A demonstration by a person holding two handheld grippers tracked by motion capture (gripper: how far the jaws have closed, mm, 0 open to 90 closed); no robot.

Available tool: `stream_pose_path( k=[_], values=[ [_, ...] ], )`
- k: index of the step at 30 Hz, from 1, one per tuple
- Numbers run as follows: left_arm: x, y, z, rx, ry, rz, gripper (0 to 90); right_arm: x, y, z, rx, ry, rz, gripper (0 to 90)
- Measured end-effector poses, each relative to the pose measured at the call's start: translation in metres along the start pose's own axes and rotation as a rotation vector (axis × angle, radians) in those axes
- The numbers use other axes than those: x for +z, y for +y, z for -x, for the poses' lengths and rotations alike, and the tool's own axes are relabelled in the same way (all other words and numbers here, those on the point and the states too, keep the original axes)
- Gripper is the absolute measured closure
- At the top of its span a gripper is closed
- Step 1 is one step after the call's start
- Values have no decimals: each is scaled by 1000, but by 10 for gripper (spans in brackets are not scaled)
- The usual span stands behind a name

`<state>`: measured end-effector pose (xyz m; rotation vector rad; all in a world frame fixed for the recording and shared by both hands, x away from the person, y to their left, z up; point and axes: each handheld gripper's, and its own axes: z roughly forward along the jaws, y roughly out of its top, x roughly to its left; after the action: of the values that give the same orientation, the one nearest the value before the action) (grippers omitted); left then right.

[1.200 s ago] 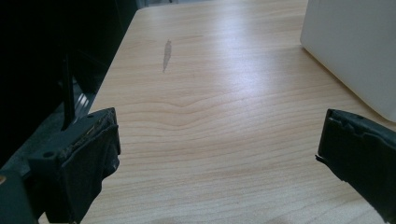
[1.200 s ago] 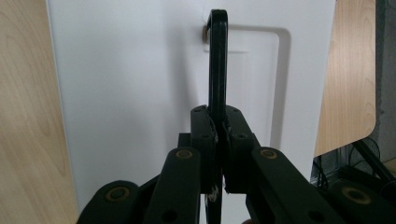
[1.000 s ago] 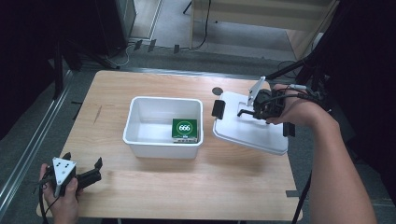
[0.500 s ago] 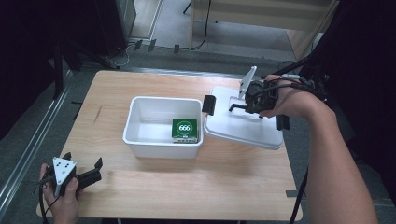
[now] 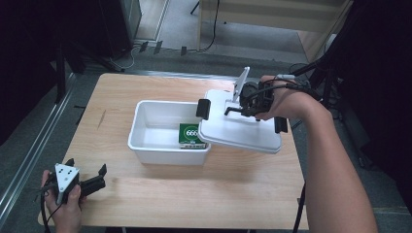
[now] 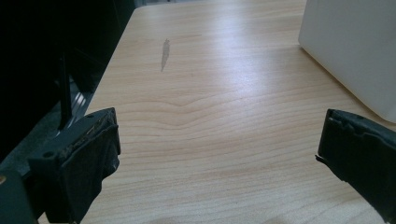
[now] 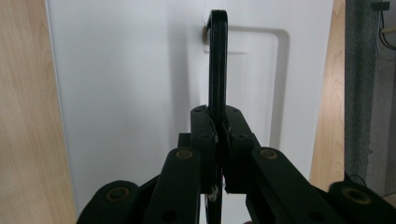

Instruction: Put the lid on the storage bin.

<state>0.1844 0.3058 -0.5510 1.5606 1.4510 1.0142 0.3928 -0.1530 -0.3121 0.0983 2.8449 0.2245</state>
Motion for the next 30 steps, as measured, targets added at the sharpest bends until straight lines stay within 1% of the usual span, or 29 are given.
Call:
stream_pose_path(
  k=[3, 8, 13, 17, 18, 20, 26, 30],
  values=[
    [0, 0, 0, 2, 0, -1, 0, 0, 5, 0, 11, 3, 1, 854],
    [0, 0, 0, 2, 0, -2, 0, 2, 13, -1, 7, 8, 8, 854],
    [0, 0, 0, 1, 0, 0, 0, 4, 22, -2, -1, 14, 15, 854],
    [0, 0, 0, 0, -3, -1, 0, 6, 31, -2, -17, 19, 14, 854],
    [0, 0, 0, 2, -2, -1, 0, 7, 33, -3, -10, 22, 14, 854],
    [0, 0, 0, 2, -1, 0, 0, 7, 36, -3, -14, 24, 18, 854],
    [0, 0, 0, 1, -3, -3, 0, 9, 49, -4, -37, 29, 25, 854],
    [0, 0, 0, 0, -2, -2, 0, 9, 56, -6, -31, 30, 21, 854]
  ],
)
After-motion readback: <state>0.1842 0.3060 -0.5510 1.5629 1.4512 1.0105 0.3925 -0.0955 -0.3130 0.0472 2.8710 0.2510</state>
